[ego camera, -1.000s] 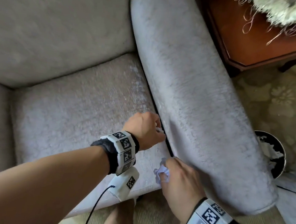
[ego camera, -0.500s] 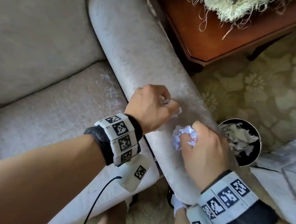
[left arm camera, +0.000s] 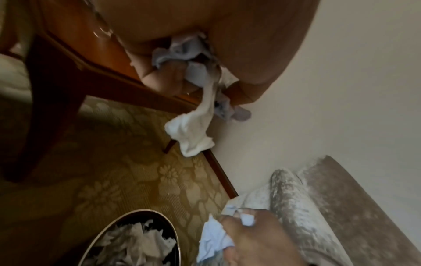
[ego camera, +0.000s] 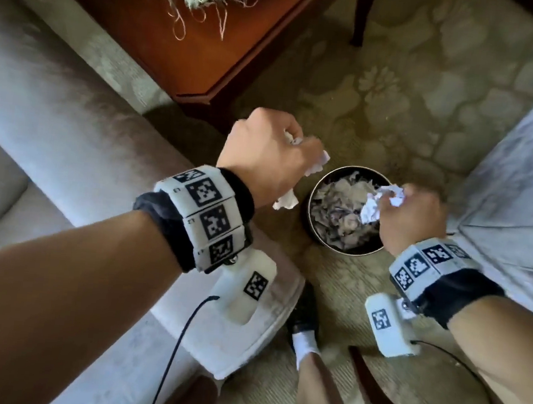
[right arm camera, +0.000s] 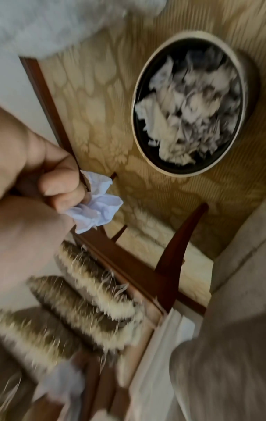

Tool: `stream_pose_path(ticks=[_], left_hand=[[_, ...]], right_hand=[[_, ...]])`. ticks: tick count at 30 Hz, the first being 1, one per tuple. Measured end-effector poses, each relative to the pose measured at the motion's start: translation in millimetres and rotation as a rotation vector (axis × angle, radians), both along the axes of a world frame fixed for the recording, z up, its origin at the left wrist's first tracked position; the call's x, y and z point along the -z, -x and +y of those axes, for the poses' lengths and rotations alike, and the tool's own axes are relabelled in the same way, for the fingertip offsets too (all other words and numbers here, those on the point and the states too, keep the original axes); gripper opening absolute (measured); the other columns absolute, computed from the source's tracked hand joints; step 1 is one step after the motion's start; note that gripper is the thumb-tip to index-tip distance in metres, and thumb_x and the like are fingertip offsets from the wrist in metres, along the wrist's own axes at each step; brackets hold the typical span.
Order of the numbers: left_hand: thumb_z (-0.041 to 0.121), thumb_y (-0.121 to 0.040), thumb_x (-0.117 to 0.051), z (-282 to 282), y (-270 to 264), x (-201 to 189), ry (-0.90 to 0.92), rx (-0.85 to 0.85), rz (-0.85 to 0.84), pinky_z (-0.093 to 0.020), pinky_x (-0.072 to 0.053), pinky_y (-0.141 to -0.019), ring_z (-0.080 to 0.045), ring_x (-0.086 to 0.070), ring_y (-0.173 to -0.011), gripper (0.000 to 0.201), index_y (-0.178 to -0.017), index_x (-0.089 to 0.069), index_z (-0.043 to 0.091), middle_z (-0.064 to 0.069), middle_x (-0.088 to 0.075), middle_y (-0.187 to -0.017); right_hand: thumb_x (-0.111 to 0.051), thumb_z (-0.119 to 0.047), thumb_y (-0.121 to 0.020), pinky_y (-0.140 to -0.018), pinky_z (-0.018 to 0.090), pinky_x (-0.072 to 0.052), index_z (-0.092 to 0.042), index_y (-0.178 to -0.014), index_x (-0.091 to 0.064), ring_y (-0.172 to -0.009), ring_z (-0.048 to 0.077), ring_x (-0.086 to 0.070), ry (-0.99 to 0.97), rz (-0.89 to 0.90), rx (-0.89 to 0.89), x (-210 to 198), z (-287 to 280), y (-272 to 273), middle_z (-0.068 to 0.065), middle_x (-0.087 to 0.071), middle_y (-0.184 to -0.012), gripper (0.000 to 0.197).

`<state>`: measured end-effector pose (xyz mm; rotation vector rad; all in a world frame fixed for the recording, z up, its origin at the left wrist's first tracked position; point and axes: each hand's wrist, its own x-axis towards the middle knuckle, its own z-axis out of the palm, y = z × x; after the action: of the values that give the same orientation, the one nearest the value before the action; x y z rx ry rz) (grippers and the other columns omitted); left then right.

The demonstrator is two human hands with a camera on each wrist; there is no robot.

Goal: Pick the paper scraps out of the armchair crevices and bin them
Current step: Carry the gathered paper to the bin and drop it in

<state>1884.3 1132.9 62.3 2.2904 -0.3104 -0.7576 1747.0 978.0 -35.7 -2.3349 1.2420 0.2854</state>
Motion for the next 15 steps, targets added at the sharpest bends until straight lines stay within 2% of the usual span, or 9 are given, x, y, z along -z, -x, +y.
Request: stream_pose_path(ticks=[3,5,7,9,11,14,15], left_hand=[[0.045,-0.067,-0.063,-38,11,15,-0.049,0.056,0.017,-0.037,-0.059,-0.067,-0.019,-0.07,-0.069,0.026,-0.068,-0.067,0.019,0.001,-0.074,-0.076],[0.047,-0.066,-0.063,-56,18,26,-0.08,0.087,0.03,-0.037,-0.059,-0.07,-0.018,-0.07,-0.075,0.029,-0.069,-0.068,0.019,0.002,-0.074,-0.076],[0.045,-0.07,-0.063,-68,21,39,-0.119,0.105,0.037,-0.036,-0.059,-0.071,-0.017,-0.07,-0.075,0.028,-0.071,-0.069,0.017,0.002,-0.074,-0.076],[0.042,-0.073,-0.063,-78,24,51,-0.155,0.116,0.047,-0.036,-0.059,-0.07,-0.017,-0.07,-0.073,0.026,-0.072,-0.07,0.016,0.002,-0.074,-0.076],[0.042,-0.071,-0.062,-88,27,62,-0.183,0.123,0.069,-0.036,-0.059,-0.071,-0.018,-0.07,-0.072,0.028,-0.074,-0.071,0.016,0.001,-0.074,-0.077],[0.044,-0.064,-0.057,-106,33,77,-0.186,0.122,0.103,-0.039,-0.059,-0.072,-0.021,-0.071,-0.073,0.035,-0.076,-0.073,0.015,0.001,-0.074,-0.076],[0.044,-0.064,-0.056,-113,35,82,-0.182,0.122,0.113,-0.04,-0.059,-0.073,-0.022,-0.071,-0.074,0.036,-0.076,-0.072,0.015,0.001,-0.074,-0.076]], right_hand=[[-0.054,-0.034,-0.091,-0.084,0.041,-0.046,-0.003,-0.11,-0.061,-0.107,0.04,-0.057,-0.088,0.101,0.077,33,-20,9,0.023,-0.062,-0.112,0.037],[-0.055,-0.038,-0.092,-0.087,0.038,-0.045,-0.002,-0.116,-0.06,-0.112,0.037,-0.056,-0.148,0.108,0.109,51,-30,11,0.021,-0.061,-0.12,0.043],[-0.057,-0.042,-0.092,-0.085,0.034,-0.044,-0.003,-0.124,-0.055,-0.115,0.033,-0.056,-0.228,0.134,0.128,68,-37,11,0.018,-0.06,-0.125,0.051],[-0.065,-0.049,-0.085,-0.077,0.029,-0.043,-0.005,-0.126,-0.053,-0.111,0.03,-0.059,-0.304,0.173,0.096,87,-42,13,0.015,-0.06,-0.124,0.061],[-0.074,-0.054,-0.072,-0.083,0.027,-0.048,-0.011,-0.123,-0.054,-0.106,0.027,-0.061,-0.412,0.173,0.078,107,-46,18,0.01,-0.061,-0.122,0.07],[-0.08,-0.051,-0.063,-0.087,0.029,-0.052,-0.028,-0.119,-0.058,-0.1,0.019,-0.062,-0.56,0.178,0.076,121,-53,34,-0.008,-0.061,-0.111,0.064],[-0.082,-0.047,-0.063,-0.086,0.03,-0.053,-0.03,-0.118,-0.059,-0.1,0.018,-0.063,-0.605,0.174,0.105,122,-56,40,-0.009,-0.061,-0.11,0.063]])
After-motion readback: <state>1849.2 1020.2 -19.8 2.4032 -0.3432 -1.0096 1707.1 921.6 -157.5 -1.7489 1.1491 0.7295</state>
